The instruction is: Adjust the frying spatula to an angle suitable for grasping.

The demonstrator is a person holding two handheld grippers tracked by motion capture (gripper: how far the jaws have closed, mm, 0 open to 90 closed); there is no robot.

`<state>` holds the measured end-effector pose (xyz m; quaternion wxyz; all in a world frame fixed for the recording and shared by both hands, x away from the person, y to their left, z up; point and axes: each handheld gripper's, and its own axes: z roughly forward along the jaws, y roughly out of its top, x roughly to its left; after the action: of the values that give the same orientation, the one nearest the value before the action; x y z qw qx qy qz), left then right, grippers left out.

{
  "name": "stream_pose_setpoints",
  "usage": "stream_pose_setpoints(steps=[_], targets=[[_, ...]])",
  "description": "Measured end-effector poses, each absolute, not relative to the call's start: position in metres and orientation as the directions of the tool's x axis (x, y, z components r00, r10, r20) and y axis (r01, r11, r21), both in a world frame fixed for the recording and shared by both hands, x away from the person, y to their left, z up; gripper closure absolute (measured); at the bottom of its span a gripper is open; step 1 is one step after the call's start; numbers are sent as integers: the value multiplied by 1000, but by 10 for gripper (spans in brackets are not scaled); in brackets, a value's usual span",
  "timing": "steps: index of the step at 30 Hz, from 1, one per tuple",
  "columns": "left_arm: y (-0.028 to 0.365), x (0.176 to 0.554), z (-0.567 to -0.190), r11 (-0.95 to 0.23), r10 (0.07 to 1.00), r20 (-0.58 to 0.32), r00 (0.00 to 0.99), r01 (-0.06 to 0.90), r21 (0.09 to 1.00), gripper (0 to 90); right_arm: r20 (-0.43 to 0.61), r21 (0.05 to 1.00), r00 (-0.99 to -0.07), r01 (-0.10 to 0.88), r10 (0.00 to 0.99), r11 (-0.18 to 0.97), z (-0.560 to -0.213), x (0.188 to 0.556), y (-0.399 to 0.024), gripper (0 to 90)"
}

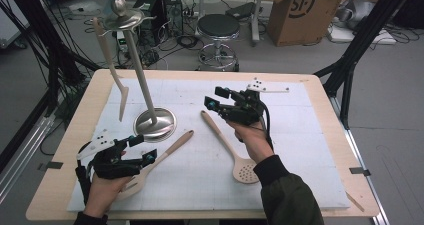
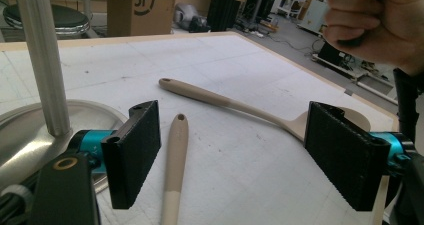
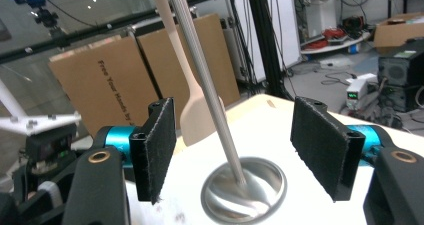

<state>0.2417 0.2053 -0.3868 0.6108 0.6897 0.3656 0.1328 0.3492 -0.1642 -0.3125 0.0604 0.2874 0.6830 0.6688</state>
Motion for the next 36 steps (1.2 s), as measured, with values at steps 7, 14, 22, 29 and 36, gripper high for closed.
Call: stream_pose_setpoints(steps=[7, 14, 22, 29, 36], targets=[[202, 243, -387, 0, 671, -255, 696, 345, 939, 234, 286, 950, -817, 312, 502, -33, -324, 337, -185, 338], [196, 244, -388, -43, 673, -230, 703, 347, 937, 247, 282, 947, -801, 319, 529, -22, -332, 328, -209, 333], [189, 244, -386, -70, 658, -217, 721, 345, 936, 272, 257, 947, -783, 320, 567, 12, -343, 313, -232, 321], [188, 246, -387, -83, 660, -216, 720, 356, 931, 308, 214, 954, -773, 297, 597, 43, -347, 301, -252, 316], [182, 250, -393, -176, 673, -182, 717, 395, 902, 372, 240, 954, -742, 300, 625, -11, -356, 291, -281, 319]])
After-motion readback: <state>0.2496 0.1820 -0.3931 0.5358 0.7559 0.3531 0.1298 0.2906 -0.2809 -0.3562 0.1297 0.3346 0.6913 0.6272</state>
